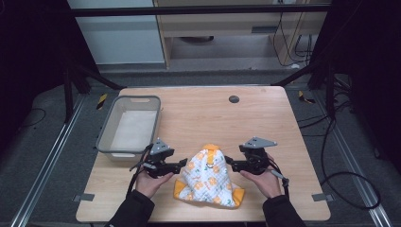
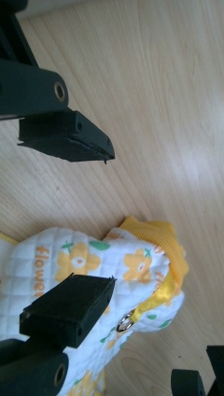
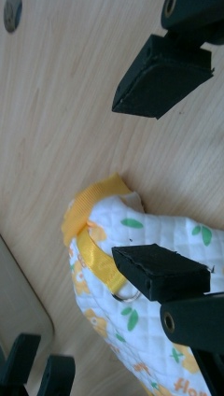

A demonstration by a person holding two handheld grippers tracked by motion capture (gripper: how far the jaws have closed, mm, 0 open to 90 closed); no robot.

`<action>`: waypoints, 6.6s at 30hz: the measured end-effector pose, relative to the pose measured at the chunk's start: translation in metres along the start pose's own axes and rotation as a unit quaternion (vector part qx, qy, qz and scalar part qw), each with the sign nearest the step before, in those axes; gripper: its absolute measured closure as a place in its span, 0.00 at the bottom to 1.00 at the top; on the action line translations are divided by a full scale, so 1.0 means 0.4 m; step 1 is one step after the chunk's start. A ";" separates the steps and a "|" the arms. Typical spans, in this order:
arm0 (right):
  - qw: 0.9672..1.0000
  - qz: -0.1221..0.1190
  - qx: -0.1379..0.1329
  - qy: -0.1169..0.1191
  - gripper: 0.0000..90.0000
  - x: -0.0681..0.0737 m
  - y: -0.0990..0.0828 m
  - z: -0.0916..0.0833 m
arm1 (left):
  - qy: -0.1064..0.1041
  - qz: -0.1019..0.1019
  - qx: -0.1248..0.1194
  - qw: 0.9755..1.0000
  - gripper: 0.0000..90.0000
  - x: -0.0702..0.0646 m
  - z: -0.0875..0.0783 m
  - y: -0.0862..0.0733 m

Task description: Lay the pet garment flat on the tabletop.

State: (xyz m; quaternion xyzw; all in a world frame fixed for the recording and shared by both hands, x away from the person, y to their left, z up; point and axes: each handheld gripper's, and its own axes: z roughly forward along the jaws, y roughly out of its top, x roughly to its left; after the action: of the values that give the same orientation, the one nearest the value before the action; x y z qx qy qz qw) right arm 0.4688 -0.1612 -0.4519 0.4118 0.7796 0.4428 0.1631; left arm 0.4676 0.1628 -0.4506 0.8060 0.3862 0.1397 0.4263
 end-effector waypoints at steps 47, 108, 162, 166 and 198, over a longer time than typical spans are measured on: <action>0.996 -0.019 0.025 0.086 0.97 0.047 -0.007 0.024 | -0.062 0.016 0.027 0.998 0.97 -0.053 0.010 0.001; 0.997 -0.049 0.053 0.039 0.51 0.049 -0.147 -0.036 | 0.030 0.077 0.070 0.994 0.48 -0.033 0.037 -0.099; 1.000 0.020 0.011 -0.007 0.68 -0.050 -0.024 0.065 | 0.021 0.005 0.026 0.999 0.64 0.043 0.031 -0.002; 1.000 0.019 0.008 -0.002 0.63 -0.045 -0.025 0.050 | 0.028 0.016 0.016 0.999 0.50 0.041 0.022 -0.011; 0.996 -0.056 0.046 0.046 0.52 0.021 -0.138 -0.012 | 0.025 0.059 0.056 0.996 0.51 0.019 0.007 -0.115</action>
State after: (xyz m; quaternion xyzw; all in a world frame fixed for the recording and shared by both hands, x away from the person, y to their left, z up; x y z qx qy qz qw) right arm 0.4332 -0.1721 -0.4939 0.3539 0.8273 0.4156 0.1323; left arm 0.4510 0.1825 -0.4895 0.8462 0.3554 0.1632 0.3619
